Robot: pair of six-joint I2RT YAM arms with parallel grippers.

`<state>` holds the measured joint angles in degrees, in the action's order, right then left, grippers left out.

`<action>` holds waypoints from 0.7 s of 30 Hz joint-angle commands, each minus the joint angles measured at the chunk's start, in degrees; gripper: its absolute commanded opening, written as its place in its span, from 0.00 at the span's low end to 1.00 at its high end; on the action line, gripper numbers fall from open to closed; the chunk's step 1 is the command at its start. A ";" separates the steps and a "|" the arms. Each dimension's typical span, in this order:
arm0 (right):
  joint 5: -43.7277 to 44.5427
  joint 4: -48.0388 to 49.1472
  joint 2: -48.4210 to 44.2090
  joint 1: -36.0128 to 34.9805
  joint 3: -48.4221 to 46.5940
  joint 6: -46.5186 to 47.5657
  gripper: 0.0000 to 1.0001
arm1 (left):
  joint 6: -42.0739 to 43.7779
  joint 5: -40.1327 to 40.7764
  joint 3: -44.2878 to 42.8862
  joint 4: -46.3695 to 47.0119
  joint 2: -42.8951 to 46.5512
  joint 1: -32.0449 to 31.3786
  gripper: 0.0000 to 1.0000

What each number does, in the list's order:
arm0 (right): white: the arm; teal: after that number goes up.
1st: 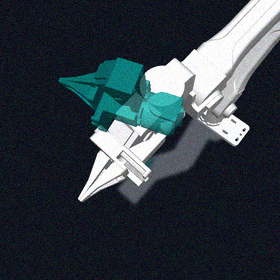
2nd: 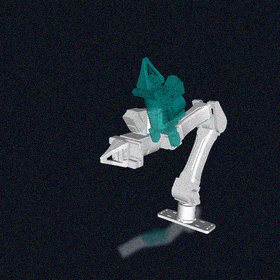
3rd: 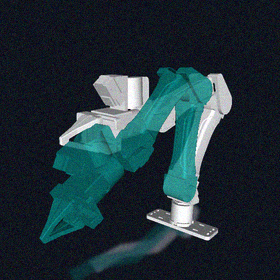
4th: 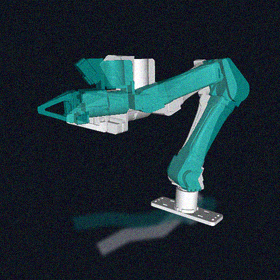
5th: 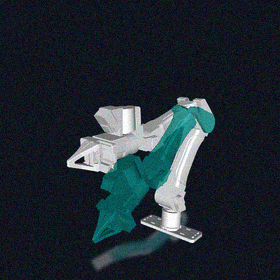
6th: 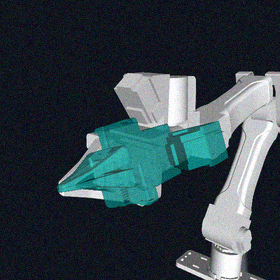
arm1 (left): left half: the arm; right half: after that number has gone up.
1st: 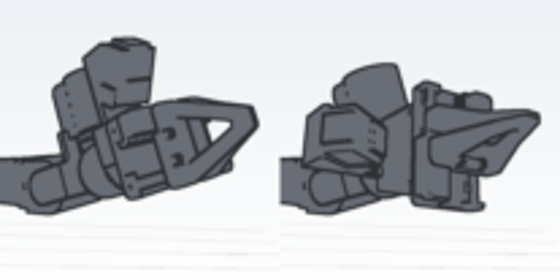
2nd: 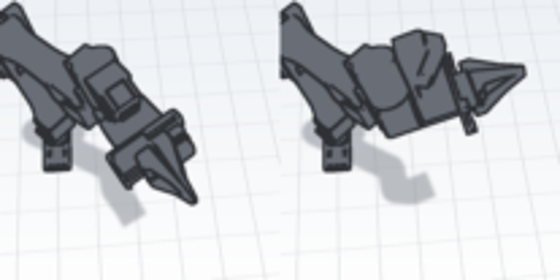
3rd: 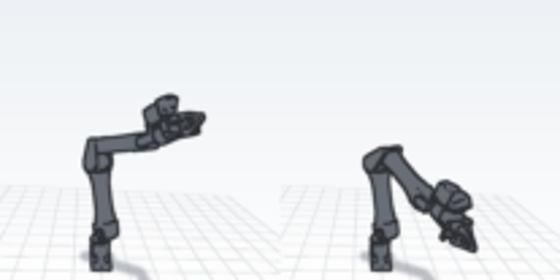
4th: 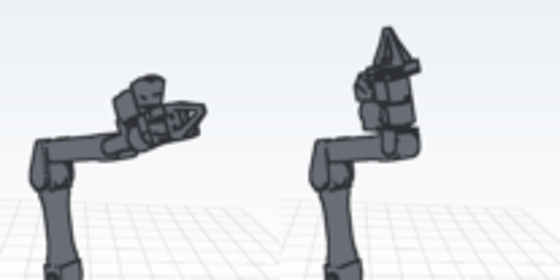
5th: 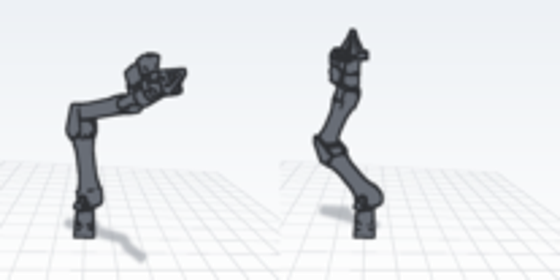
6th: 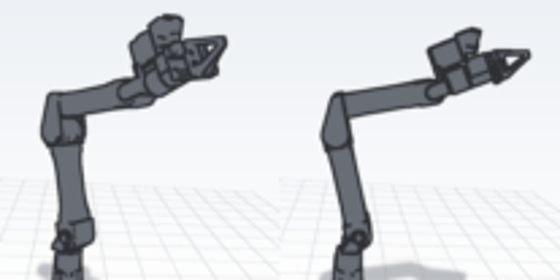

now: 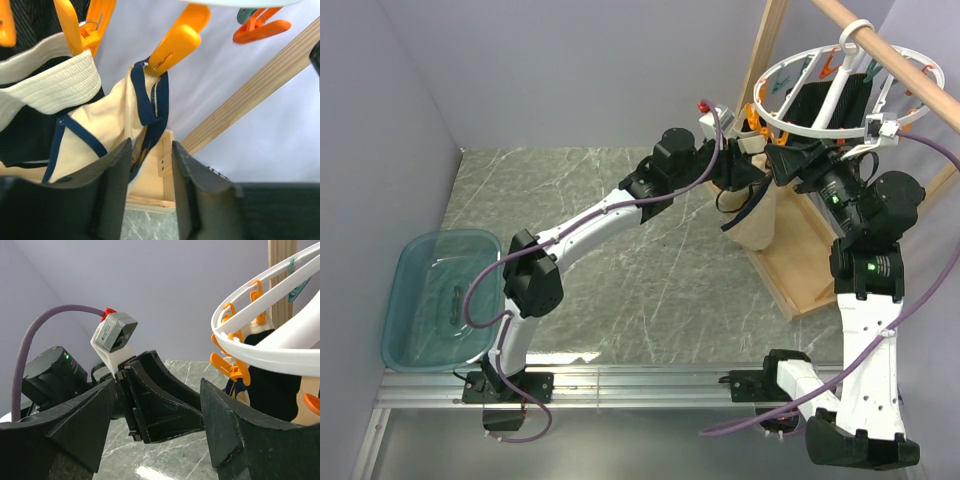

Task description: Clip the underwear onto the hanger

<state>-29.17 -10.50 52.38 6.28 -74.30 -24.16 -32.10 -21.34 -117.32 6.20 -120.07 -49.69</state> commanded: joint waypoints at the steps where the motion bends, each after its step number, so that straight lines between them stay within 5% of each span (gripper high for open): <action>1: 0.51 -0.57 -1.75 0.48 -2.43 0.78 0.75 | 0.81 0.16 -0.02 2.59 5.20 -0.14 0.44; 11: -2.72 -8.47 -2.29 6.62 -6.82 7.63 0.70 | 5.28 -1.59 5.60 3.12 11.34 -0.14 0.49; 21: -22.06 -12.26 2.28 27.90 -10.69 8.25 0.62 | 9.95 -10.82 9.83 8.92 13.46 -0.49 0.56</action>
<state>-43.51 -21.10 52.95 31.18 -83.18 -17.02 -24.53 -27.73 -106.98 10.59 -108.18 -49.71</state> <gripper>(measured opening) 0.626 0.556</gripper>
